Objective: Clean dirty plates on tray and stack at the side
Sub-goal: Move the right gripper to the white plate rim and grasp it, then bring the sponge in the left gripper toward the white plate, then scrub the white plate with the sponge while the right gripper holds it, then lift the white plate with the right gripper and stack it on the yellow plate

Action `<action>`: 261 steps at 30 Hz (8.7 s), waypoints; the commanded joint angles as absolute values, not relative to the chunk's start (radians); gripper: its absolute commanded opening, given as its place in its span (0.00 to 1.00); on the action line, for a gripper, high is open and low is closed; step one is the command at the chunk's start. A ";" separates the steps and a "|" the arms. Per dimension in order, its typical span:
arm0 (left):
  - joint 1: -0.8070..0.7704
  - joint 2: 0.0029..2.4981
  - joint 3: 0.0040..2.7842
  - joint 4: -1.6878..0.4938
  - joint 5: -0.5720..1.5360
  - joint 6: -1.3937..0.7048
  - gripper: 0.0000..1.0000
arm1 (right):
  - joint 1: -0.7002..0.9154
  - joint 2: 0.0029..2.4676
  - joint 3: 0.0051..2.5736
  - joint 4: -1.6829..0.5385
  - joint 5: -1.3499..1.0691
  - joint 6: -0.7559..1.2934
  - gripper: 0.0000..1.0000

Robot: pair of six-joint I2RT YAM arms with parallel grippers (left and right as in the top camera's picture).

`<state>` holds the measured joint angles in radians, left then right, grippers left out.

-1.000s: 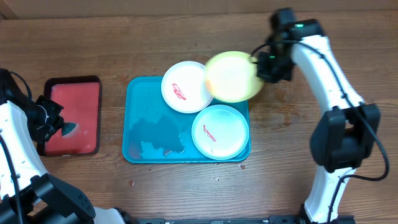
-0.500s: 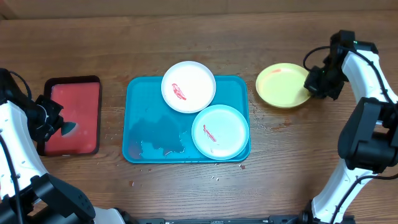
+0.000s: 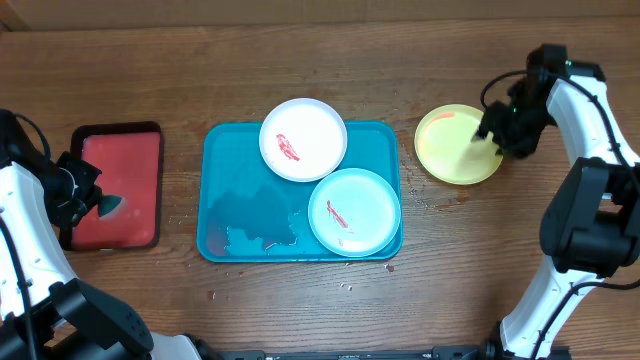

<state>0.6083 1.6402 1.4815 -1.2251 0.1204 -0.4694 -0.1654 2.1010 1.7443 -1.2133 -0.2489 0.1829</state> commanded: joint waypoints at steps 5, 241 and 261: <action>0.592 1.634 1.493 -1.217 0.125 -0.471 0.04 | -0.033 2.056 1.840 -1.126 -0.509 -0.006 0.66; 0.573 1.668 1.657 -1.331 0.060 -0.524 0.04 | 0.713 2.384 2.572 -1.542 0.213 0.233 0.04; 0.573 1.668 1.657 -1.323 0.049 -0.520 0.04 | -0.093 2.354 2.378 -1.695 -0.308 0.149 0.04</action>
